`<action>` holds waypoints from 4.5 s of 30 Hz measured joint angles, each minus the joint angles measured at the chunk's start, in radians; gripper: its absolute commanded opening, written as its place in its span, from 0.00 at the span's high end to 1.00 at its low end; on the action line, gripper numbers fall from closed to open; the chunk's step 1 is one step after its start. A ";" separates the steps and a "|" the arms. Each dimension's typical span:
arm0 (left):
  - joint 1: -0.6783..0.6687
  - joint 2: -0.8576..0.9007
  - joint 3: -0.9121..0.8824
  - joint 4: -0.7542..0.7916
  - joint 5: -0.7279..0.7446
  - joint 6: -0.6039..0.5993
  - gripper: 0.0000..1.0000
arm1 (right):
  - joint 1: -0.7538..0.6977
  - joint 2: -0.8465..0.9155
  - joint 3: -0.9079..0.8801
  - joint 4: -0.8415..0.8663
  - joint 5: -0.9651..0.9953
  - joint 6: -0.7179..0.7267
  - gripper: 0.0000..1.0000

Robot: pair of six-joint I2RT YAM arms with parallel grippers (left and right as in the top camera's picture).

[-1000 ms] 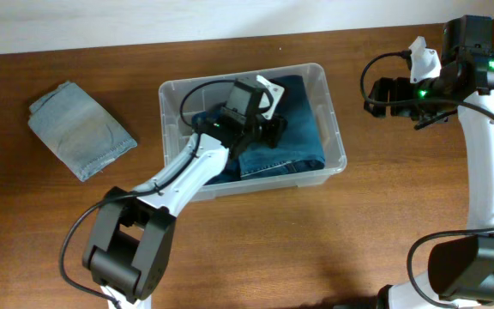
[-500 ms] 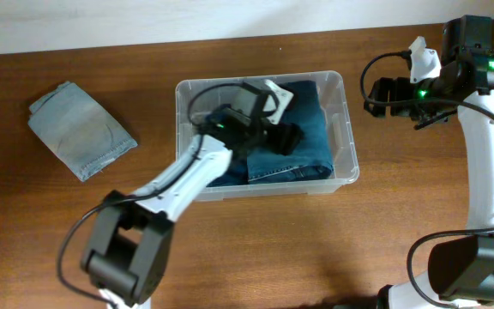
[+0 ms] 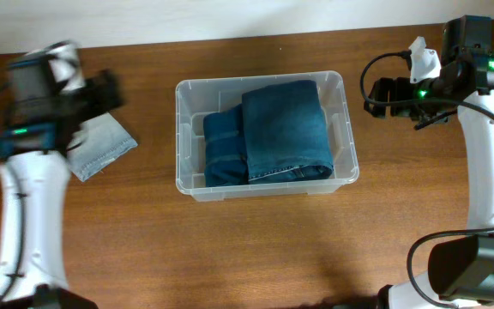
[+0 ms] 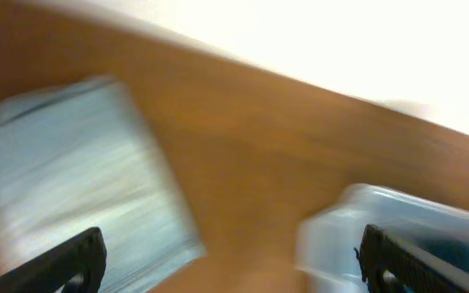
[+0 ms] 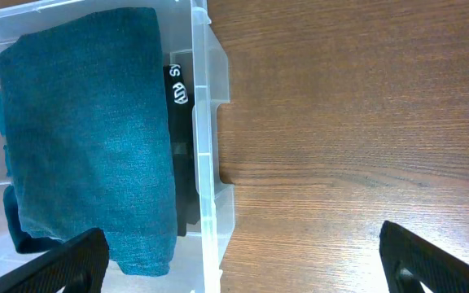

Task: Pack container
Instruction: 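Grasp the folded light-blue jeans with the left gripper, then place the light-blue jeans into the bin's left side and release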

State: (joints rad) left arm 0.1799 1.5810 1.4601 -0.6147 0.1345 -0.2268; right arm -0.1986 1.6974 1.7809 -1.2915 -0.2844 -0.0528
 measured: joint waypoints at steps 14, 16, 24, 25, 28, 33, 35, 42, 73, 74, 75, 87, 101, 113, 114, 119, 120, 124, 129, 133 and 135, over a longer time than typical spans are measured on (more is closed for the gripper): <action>0.349 0.423 -0.006 0.018 0.147 -0.061 0.01 | 0.000 0.000 0.000 -0.006 0.000 0.000 0.02; 0.356 0.454 -0.008 0.034 0.159 -0.057 0.01 | 0.000 0.000 0.000 -0.010 0.000 -0.001 0.02; 0.353 0.509 -0.010 0.136 0.198 -0.045 0.01 | 0.000 0.000 0.000 -0.011 0.000 0.000 0.01; 0.351 0.520 -0.010 0.141 0.204 -0.045 0.01 | 0.000 0.000 0.000 -0.011 0.000 0.000 0.02; 0.344 0.544 -0.002 0.152 0.225 -0.040 0.01 | 0.000 0.000 0.000 -0.011 0.000 0.000 0.02; 0.321 0.566 0.015 0.163 0.237 -0.028 0.17 | 0.000 0.000 0.000 -0.015 0.000 0.000 0.02; 0.316 0.574 0.019 0.165 0.238 -0.028 0.28 | 0.000 0.000 0.000 -0.014 0.000 0.001 0.01; 0.322 0.598 0.018 0.178 0.304 -0.028 1.00 | 0.000 0.000 0.000 -0.019 0.000 0.000 0.02; 0.112 -0.174 -0.029 0.042 0.553 -0.058 0.99 | 0.000 0.000 0.000 -0.040 0.000 0.000 0.02; 0.066 -0.180 -0.029 0.039 0.560 -0.058 1.00 | 0.000 0.000 0.000 -0.040 0.000 0.000 0.02; 0.018 -0.180 -0.029 0.037 0.565 -0.058 1.00 | 0.000 0.000 0.000 -0.040 0.000 0.000 0.02; -0.397 -0.027 -0.029 -0.015 0.567 0.006 1.00 | 0.000 0.000 0.000 -0.040 0.000 0.000 0.02; -0.408 0.119 -0.029 -0.101 0.353 0.078 0.98 | 0.000 0.000 0.000 -0.040 0.000 0.000 0.02; -0.409 0.167 -0.029 -0.156 0.227 0.097 0.99 | 0.000 0.000 0.000 -0.044 0.000 0.000 0.02; -0.409 0.167 -0.029 -0.163 0.213 0.097 0.99 | 0.000 0.000 0.000 -0.043 0.000 0.000 0.02; -0.409 0.167 -0.029 -0.190 0.150 0.101 0.99 | 0.000 0.000 0.000 -0.044 0.000 0.000 0.02; -0.409 0.167 -0.029 -0.192 0.143 0.101 0.99 | 0.000 0.000 0.000 -0.044 0.000 0.000 0.02; -0.409 0.167 -0.029 -0.194 0.131 0.104 0.55 | 0.000 0.000 0.000 -0.044 0.000 -0.001 0.02; -0.408 0.167 -0.026 -0.189 0.120 0.113 0.25 | 0.000 0.000 0.000 -0.043 0.000 0.000 0.01; -0.417 0.167 -0.013 -0.189 0.123 0.113 0.19 | 0.000 0.000 0.000 -0.044 0.000 0.000 0.02; -0.415 0.167 0.008 -0.191 0.112 0.112 0.19 | 0.000 0.000 0.000 -0.044 0.000 0.000 0.02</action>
State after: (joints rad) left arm -0.2348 1.7485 1.4685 -0.8059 0.2466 -0.1150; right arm -0.1986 1.6974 1.7809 -1.3354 -0.2844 -0.0528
